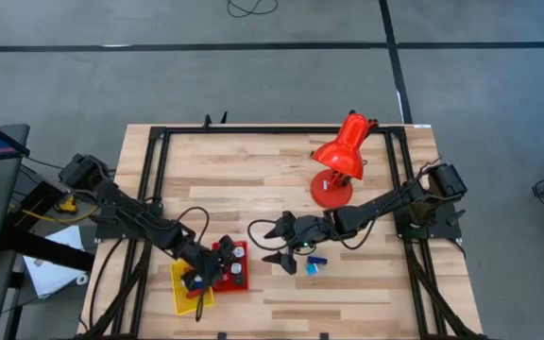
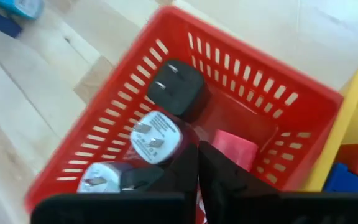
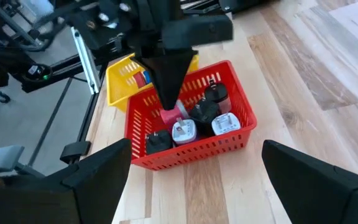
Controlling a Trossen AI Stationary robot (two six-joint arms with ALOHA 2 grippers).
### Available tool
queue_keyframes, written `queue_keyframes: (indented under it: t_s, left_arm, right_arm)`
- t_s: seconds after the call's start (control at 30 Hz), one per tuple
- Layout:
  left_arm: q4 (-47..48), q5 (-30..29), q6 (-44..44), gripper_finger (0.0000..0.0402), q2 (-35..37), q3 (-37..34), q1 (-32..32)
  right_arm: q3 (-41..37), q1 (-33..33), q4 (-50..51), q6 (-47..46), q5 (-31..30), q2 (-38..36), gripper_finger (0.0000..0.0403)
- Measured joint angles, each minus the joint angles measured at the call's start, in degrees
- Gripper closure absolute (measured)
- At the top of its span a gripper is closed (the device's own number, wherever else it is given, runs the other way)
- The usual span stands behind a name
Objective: Pick & Place Office items
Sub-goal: Put the pink charger adapter into the red bin, then put the blue digital clock into the yellow bin
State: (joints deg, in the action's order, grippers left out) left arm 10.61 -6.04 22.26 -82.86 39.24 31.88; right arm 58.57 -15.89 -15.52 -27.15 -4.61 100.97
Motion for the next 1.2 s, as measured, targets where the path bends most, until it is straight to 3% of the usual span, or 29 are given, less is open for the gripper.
queue_keyframes:
  t_s: [0.1, 0.23, 0.4, 0.6, 0.87, 1.03, 1.2]
  left_arm:
    - [1.20, 0.01, -0.17, 0.0393, 2.78, 0.00, -0.54]
    - [0.84, 0.04, -5.32, 0.0386, 7.33, 0.00, -2.18]
    - [-4.54, 0.04, -12.64, 0.0363, 11.64, -1.74, -4.58]
    - [-14.12, 0.07, -20.35, 0.0287, 15.05, -7.46, -6.59]
    - [-26.49, 0.07, -24.24, 0.0169, 19.80, -12.26, -6.75]
    - [-28.82, 0.24, -24.28, 0.0134, 21.40, -12.77, -6.72]
    - [-29.55, 0.20, -24.28, 0.0126, 21.46, -12.79, -6.84]
  right_arm:
    - [0.01, 0.05, 0.63, -3.09, 0.56, 0.00, 0.0051]
    - [0.02, -0.64, 8.98, -4.31, 3.25, -1.07, 0.0051]
    - [-0.02, -5.14, 21.67, -5.88, -5.10, -4.63, 0.0051]
    - [-0.02, -11.60, 34.21, -13.30, -7.99, -9.25, 0.0051]
    - [-0.15, -17.04, 39.51, -20.18, -7.41, -9.09, 0.0051]
    - [0.19, -19.84, 36.37, -21.37, -9.23, -9.99, 0.0051]
    - [-0.02, -21.76, 54.84, -22.54, -11.46, -10.30, 0.0057]
